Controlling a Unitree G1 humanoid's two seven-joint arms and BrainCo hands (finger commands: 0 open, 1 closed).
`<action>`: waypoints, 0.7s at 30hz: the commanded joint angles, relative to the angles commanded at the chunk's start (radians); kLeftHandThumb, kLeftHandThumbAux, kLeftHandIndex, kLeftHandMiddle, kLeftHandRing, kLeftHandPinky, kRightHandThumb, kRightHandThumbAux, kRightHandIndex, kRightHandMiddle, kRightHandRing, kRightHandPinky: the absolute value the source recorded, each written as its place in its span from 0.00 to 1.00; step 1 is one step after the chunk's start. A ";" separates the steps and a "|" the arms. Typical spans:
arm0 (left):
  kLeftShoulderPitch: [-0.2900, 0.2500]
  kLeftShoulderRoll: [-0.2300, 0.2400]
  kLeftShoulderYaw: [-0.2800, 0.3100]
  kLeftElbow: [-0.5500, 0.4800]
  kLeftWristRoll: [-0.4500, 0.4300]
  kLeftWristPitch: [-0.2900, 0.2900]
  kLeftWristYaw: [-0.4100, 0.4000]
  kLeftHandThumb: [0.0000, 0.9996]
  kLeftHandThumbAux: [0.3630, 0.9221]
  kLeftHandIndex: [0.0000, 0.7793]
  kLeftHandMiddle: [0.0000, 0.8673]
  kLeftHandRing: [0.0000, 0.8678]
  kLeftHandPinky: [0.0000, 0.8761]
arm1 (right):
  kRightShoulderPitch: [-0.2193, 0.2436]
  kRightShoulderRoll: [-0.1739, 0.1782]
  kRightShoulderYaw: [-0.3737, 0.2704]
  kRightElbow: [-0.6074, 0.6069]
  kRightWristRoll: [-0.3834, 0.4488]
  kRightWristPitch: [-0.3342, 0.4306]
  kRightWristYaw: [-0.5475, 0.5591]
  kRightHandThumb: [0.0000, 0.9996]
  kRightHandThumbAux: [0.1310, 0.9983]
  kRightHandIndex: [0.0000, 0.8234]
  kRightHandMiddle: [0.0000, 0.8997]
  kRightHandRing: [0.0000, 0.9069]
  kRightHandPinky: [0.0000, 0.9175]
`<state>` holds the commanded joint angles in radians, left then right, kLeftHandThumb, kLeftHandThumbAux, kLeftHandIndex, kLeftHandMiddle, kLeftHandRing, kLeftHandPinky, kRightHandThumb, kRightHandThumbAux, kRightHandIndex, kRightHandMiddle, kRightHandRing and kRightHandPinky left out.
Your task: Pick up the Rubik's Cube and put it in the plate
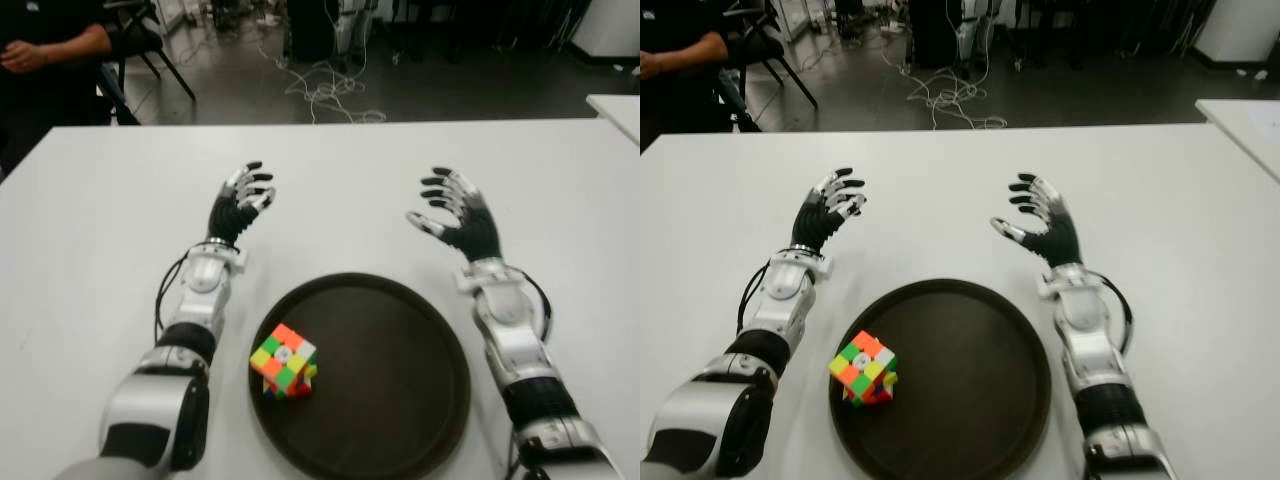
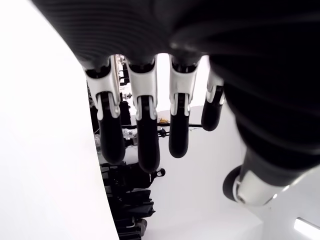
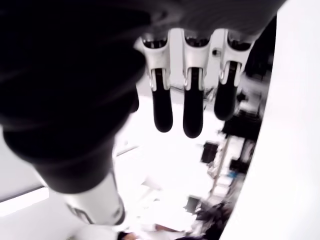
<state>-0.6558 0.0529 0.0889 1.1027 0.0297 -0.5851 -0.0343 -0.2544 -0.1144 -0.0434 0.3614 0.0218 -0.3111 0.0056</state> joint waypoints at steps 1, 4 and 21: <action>0.000 0.000 0.000 -0.001 0.000 0.000 0.001 0.35 0.59 0.24 0.33 0.39 0.44 | 0.002 0.003 -0.002 -0.008 0.001 0.011 -0.002 0.10 0.82 0.30 0.35 0.32 0.18; 0.001 -0.001 0.000 -0.002 0.000 0.002 0.003 0.34 0.58 0.24 0.33 0.39 0.44 | 0.005 0.011 -0.007 -0.020 -0.002 0.037 -0.011 0.09 0.82 0.31 0.36 0.31 0.16; 0.001 -0.002 -0.002 0.001 -0.002 0.003 -0.004 0.33 0.56 0.25 0.33 0.38 0.43 | -0.053 0.003 -0.029 0.122 -0.041 0.042 -0.057 0.14 0.83 0.29 0.35 0.31 0.14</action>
<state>-0.6546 0.0511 0.0870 1.1038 0.0279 -0.5817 -0.0388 -0.3076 -0.1111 -0.0726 0.4833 -0.0191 -0.2688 -0.0519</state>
